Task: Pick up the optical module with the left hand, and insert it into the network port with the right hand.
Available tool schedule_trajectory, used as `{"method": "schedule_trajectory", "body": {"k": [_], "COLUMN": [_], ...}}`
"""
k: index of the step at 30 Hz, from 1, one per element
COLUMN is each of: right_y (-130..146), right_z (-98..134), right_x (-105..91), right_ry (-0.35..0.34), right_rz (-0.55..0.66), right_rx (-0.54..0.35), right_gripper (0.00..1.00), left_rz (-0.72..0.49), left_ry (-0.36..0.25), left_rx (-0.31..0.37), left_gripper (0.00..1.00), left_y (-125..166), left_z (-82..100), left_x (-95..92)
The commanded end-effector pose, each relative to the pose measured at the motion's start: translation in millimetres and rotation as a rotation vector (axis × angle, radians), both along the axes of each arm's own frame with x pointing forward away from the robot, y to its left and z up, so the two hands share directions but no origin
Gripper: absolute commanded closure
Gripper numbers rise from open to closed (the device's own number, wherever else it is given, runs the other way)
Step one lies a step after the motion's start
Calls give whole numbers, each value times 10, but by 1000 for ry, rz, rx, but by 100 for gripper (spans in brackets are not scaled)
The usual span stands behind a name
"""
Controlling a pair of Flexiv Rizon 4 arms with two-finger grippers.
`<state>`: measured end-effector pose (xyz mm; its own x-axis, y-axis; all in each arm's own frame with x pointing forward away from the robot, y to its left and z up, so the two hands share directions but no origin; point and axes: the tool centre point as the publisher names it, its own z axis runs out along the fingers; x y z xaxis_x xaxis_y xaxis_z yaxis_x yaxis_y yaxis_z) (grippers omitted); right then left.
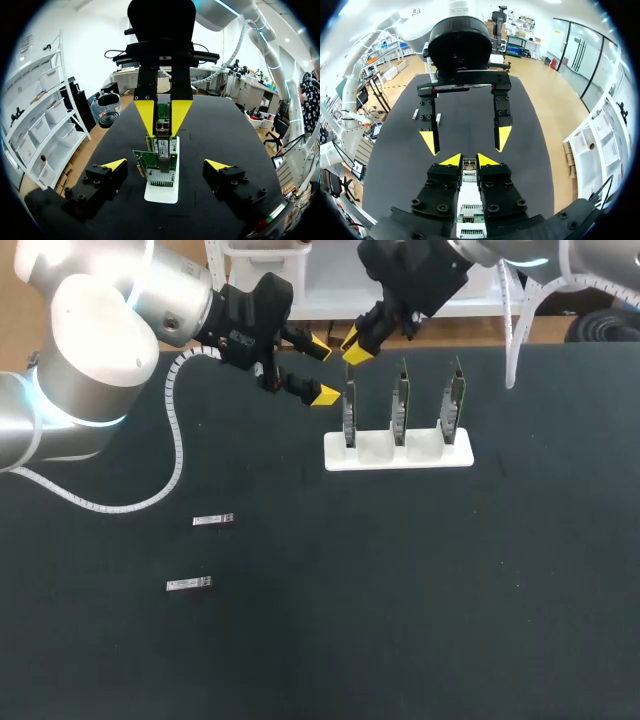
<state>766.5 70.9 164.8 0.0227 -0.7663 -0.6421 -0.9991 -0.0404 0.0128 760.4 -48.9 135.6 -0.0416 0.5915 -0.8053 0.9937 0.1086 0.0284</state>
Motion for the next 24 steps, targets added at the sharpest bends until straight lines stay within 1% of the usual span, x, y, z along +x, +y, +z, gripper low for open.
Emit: {"method": "schedule_trajectory", "body": {"k": [1,13,18,21,24], "right_y": [1,-24,-110,-162,-192], "right_z": [-1,87,134,124,122], "right_x": [15,-11,-32,-41,-47], "right_ry": [5,-21,-24,-25,-27], "right_rz": [1,-10,-33,-37,-40], "right_rx": [2,3,66,58,69], "right_gripper": [0,0,0,0,0], "left_rz": [-3,-3,-3,-3,-3], "left_ry": [1,1,1,1,1], "left_rx": [2,2,2,2,2], "left_gripper": [0,0,0,0,0], "left_y": [-4,-4,-4,-4,-4], "left_z": [-2,-2,-2,-2,-2], "left_x": [18,18,18,18,18]}}
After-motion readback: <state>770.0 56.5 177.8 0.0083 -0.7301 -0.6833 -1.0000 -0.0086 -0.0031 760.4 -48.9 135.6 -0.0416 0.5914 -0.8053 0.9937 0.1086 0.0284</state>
